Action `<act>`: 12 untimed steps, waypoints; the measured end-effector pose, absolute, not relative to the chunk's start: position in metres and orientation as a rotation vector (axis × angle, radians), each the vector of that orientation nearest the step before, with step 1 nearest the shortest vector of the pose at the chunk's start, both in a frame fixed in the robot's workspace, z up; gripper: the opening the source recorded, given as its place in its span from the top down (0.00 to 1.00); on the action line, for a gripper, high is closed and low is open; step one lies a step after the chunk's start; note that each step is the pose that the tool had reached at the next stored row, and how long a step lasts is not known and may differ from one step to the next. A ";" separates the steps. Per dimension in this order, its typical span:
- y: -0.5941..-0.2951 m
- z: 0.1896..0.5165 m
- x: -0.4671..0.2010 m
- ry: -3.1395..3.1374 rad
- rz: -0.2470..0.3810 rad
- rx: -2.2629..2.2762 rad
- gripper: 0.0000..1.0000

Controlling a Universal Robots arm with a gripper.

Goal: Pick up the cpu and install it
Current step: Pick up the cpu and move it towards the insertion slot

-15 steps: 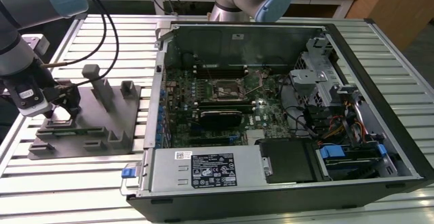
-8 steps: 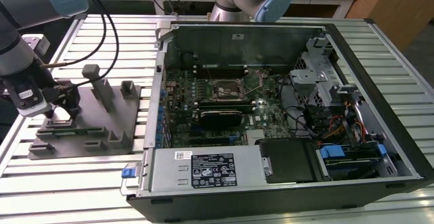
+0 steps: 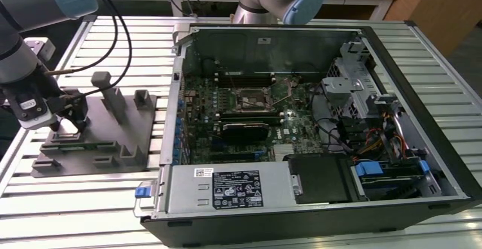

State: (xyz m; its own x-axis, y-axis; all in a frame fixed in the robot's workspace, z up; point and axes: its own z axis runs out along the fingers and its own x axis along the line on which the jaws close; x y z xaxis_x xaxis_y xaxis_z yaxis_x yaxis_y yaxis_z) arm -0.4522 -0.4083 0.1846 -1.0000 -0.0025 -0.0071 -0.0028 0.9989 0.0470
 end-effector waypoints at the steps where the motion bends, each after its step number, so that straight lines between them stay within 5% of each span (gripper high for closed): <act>1: -0.408 0.185 -0.452 3.134 0.074 -0.004 0.46; 12: -0.408 0.188 -0.452 3.134 0.074 -0.004 0.46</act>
